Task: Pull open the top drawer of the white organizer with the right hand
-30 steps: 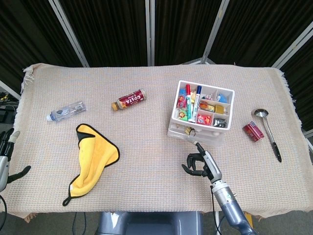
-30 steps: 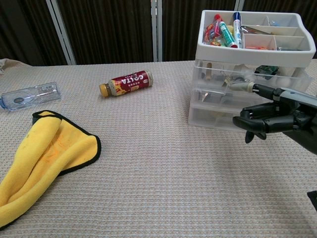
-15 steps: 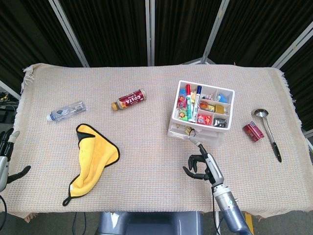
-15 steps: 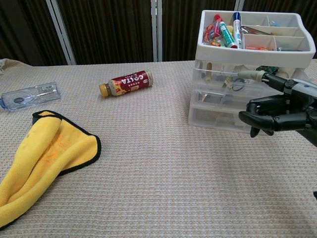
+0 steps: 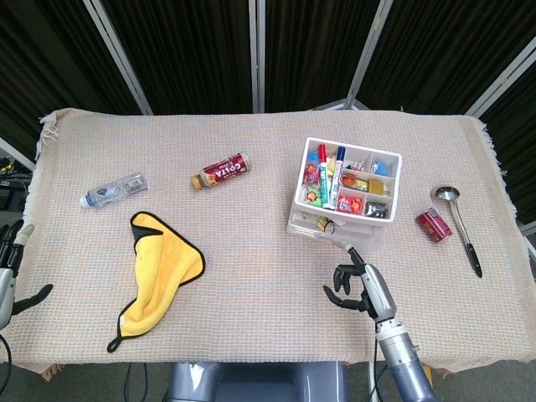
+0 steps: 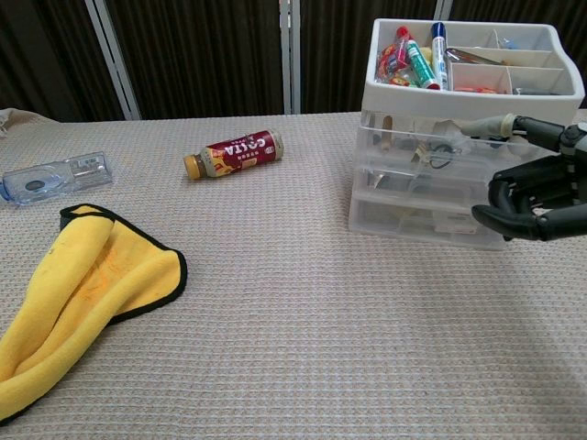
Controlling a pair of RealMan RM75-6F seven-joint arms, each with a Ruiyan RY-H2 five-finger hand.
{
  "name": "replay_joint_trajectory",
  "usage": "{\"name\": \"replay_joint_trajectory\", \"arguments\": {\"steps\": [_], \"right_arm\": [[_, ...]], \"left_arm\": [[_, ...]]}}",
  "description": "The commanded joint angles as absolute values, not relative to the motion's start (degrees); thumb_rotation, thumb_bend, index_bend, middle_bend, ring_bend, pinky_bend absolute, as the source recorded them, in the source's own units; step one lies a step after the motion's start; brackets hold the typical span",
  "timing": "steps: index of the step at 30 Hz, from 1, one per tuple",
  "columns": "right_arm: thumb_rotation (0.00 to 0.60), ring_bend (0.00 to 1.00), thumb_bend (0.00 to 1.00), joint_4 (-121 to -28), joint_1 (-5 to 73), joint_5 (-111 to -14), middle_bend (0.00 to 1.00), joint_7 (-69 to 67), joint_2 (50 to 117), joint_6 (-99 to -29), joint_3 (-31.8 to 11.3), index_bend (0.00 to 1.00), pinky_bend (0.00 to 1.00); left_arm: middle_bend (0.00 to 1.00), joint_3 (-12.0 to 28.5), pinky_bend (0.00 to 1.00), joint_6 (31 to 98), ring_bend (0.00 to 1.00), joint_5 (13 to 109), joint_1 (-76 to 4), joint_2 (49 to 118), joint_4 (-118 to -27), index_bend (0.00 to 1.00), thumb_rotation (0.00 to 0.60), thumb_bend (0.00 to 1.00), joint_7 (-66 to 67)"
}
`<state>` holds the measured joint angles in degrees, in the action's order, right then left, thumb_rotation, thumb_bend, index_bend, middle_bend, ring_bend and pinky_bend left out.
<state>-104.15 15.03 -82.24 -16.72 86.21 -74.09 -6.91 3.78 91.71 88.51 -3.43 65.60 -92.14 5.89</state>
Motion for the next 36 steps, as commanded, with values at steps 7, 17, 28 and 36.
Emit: {"name": "replay_joint_trajectory", "arguments": {"steps": [7,17,28,36], "right_arm": [[0.6,0.74,0.24,-107.7,16.6,-72.2,0.69,4.6,81.4,-74.0,-11.0,0.19,0.55],[0.6,0.74,0.24,-109.1,17.0,-68.0,0.7,10.1,78.5,-73.7,-11.6,0.27,0.55],[0.6,0.75,0.25,-110.4,17.9,-66.8,0.72,11.7,78.9,-73.5,-11.4,0.39,0.55],[0.6,0.75,0.26,-111.5,17.6,-68.8,0.72,12.2,79.4,-74.9,-10.3,0.42,0.55]], "left_arm": [[0.0,3.7,0.0,92.4,0.0,89.1,-3.3,65.6,-92.2,0.0,0.6,0.07,6.0],[0.0,3.5,0.0,92.2,0.0,89.4,-3.3,65.7,-92.4,0.0,0.6,0.07,6.5],[0.0,3.6,0.0,92.1,0.0,89.3,-3.3,65.6,-92.4,0.0,0.6,0.07,6.2],[0.0,3.6,0.0,92.0,0.0,89.3,-3.3,65.5,-92.3,0.0,0.6,0.07,5.9]]}}
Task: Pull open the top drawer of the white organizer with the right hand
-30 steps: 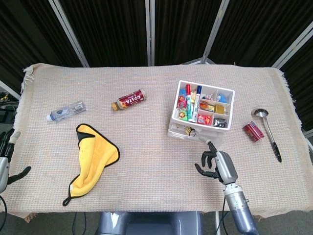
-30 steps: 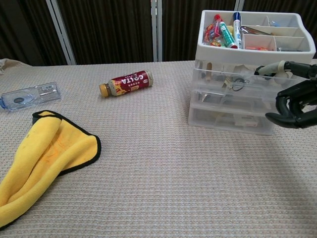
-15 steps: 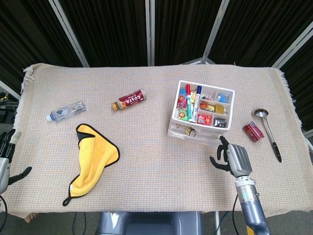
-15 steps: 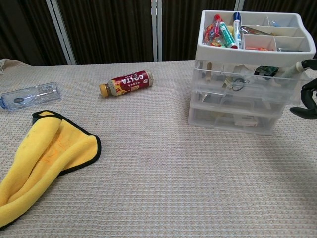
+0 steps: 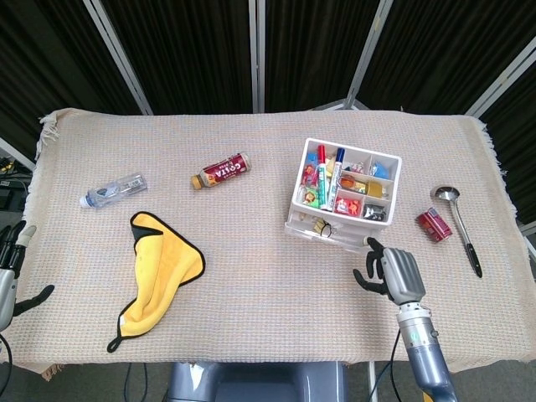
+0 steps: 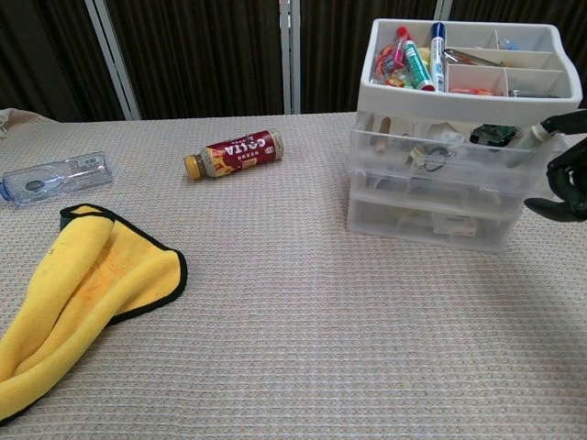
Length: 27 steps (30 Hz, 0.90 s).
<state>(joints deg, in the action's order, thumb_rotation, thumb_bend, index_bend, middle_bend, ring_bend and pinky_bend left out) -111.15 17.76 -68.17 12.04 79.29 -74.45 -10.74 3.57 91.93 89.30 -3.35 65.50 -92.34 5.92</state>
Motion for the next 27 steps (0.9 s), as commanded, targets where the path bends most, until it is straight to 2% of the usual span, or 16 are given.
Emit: {"name": "replay_joint_trajectory", "arguments": {"steps": [1,13,27], "right_arm": [[0.6,0.75,0.26,-111.6,17.5,-69.1,0.72,12.3,79.4,-75.1,-10.1,0.42,0.55],[0.6,0.75,0.26,-112.6,15.9,-71.6,0.72,12.2,78.4,-76.6,-7.6,0.43,0.55],[0.6,0.75,0.25,-113.6,12.9,-79.5,0.72,10.4,77.6,-78.7,-2.3,0.44,0.55]], "left_arm": [[0.0,3.6,0.0,92.0,0.0,89.3,-3.3,65.5,-92.3,0.0,0.6,0.07,5.9],[0.0,3.5,0.0,91.9,0.0,89.4,-3.4,65.5,-92.5,0.0,0.6,0.07,6.2],[0.0,3.4,0.0,92.0,0.0,89.5,-3.3,65.5,-92.7,0.0,0.6,0.07,6.3]]}}
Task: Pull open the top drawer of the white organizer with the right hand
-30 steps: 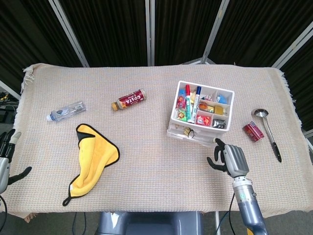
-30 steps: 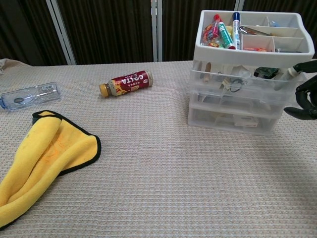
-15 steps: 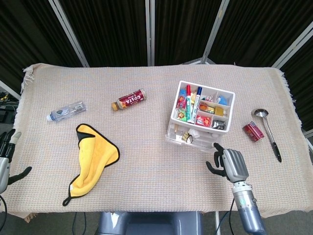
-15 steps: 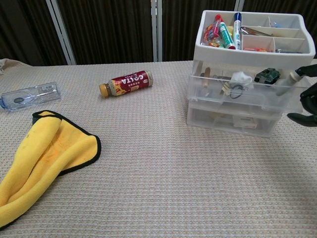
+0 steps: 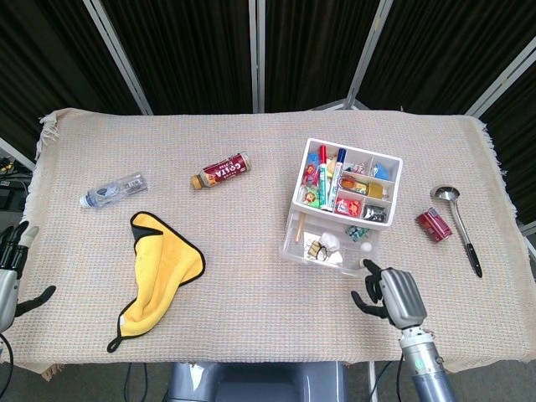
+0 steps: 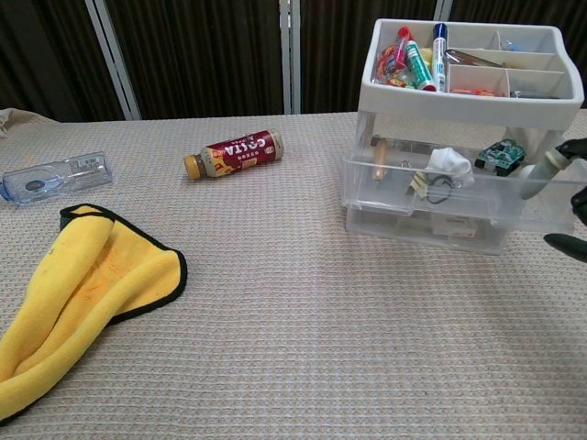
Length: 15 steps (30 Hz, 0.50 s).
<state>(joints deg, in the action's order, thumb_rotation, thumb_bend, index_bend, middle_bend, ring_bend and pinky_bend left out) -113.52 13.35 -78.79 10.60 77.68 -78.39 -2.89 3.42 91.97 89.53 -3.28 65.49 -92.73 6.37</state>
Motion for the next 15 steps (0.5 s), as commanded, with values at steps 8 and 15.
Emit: {"name": "replay_joint_trajectory", "arguments": {"steps": [8,15], "right_arm": [[0.6,0.75,0.25,-113.4,12.0,-81.4,0.72,9.6,77.4,-79.1,-1.4,0.44,0.55],[0.6,0.75,0.25,-113.4,11.6,-81.8,0.72,9.5,77.4,-78.8,-0.9,0.44,0.55]], "left_arm": [[0.0,3.4,0.0,91.9,0.0,89.6,-3.3,65.4,-92.7,0.0,0.6,0.07,6.3],[0.0,3.4,0.0,91.9,0.0,89.5,-3.2,65.4,-92.8,0.0,0.6,0.07,6.2]]}}
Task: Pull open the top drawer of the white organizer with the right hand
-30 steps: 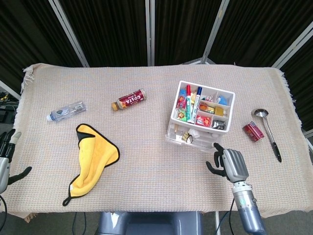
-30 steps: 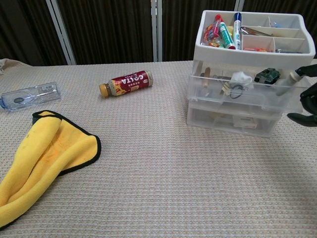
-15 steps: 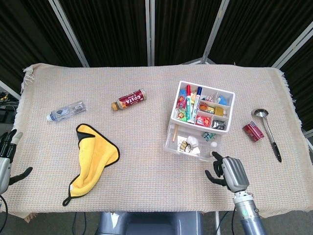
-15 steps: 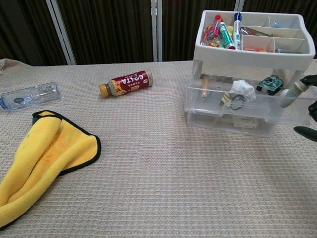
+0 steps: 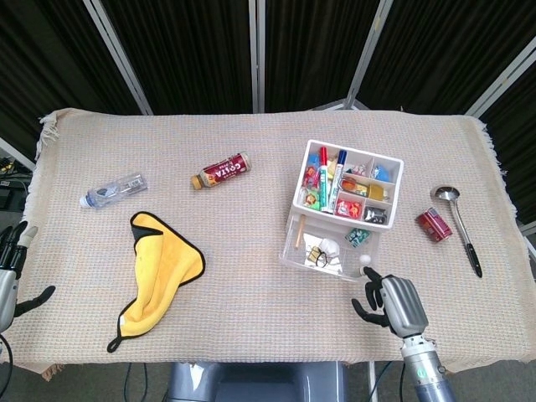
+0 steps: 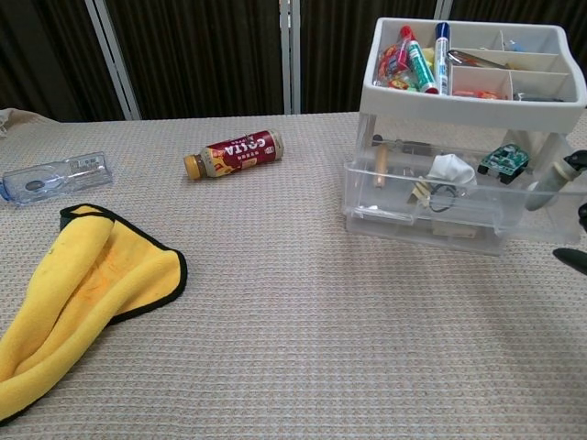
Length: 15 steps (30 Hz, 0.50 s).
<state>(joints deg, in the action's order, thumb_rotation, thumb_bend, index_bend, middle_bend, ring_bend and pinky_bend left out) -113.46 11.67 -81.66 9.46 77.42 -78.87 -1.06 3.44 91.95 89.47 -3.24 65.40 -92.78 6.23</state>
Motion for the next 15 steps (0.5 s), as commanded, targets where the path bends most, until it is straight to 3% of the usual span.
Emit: {"name": "replay_joint_trajectory", "arguments": {"steps": [1,6,15], "right_arm": [[0.6,0.75,0.25,-113.4,11.5,-81.9,0.72,9.5,77.4,-78.8,-0.8,0.44,0.55],[0.6,0.75,0.24,-113.2,11.1,-82.6,0.72,9.6,77.8,-79.1,-0.6,0.42,0.55],[0.6,0.75,0.19,-113.3,10.6,-83.9,0.72,9.1,77.8,-79.7,-0.7,0.25,0.55]], "left_arm": [[0.0,3.4,0.0,91.9,0.0,89.6,-3.2,65.4,-92.8,0.0,0.6,0.07,6.2],[0.0,3.4,0.0,92.0,0.0,89.5,-3.2,65.3,-92.8,0.0,0.6,0.07,6.1],[0.0,3.5,0.0,92.1,0.0,89.5,-3.2,65.3,-92.8,0.0,0.6,0.07,6.0]]}}
